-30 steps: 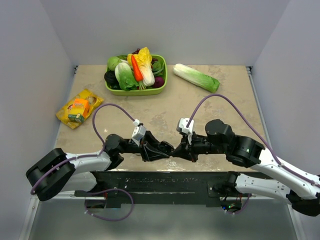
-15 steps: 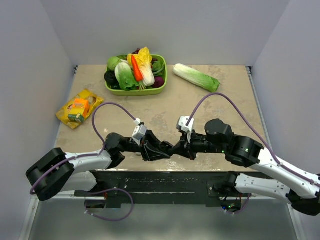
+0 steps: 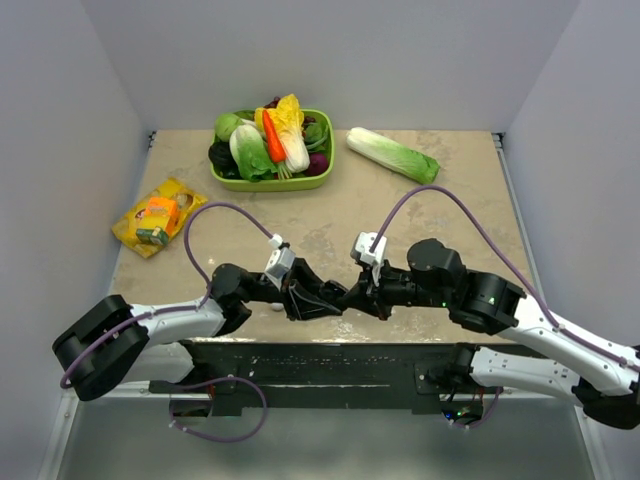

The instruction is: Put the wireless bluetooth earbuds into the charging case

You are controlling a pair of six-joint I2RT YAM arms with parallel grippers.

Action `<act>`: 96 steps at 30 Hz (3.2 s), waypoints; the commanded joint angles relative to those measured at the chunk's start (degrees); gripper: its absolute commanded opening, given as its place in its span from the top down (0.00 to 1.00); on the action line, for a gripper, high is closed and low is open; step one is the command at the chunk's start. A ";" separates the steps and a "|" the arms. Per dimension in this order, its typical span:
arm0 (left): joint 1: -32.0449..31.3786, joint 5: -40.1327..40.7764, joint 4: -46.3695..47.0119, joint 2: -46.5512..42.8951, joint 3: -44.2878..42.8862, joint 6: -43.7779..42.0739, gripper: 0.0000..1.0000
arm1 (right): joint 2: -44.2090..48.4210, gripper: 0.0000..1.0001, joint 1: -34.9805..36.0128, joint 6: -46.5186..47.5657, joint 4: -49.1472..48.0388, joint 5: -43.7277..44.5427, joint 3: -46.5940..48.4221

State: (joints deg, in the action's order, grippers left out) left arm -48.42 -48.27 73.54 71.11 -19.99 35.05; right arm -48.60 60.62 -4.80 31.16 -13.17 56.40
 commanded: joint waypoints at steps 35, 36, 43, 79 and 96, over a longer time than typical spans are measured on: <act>0.25 22.22 19.06 0.43 2.41 -5.79 1.00 | 1.47 0.53 0.20 -17.32 -5.05 43.10 -1.80; 0.87 26.95 16.66 0.95 2.06 -4.13 1.00 | 3.23 0.51 0.20 -17.96 -5.84 46.18 -3.30; 10.61 32.10 -4.79 16.03 -9.18 6.96 1.00 | 9.58 0.44 0.20 -20.24 -10.16 52.10 -10.00; 25.05 35.34 -49.23 25.15 -20.09 4.86 0.12 | 3.86 0.40 0.29 -20.43 -13.31 45.60 -12.98; 8.03 68.81 -69.98 -27.52 6.99 19.62 0.07 | -4.92 0.42 0.20 -20.17 -25.00 37.17 -19.05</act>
State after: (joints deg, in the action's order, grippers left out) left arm -31.83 6.46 14.98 44.69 -9.41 51.37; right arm -50.63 60.75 -24.84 12.25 28.49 37.95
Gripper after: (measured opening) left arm 0.968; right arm 0.591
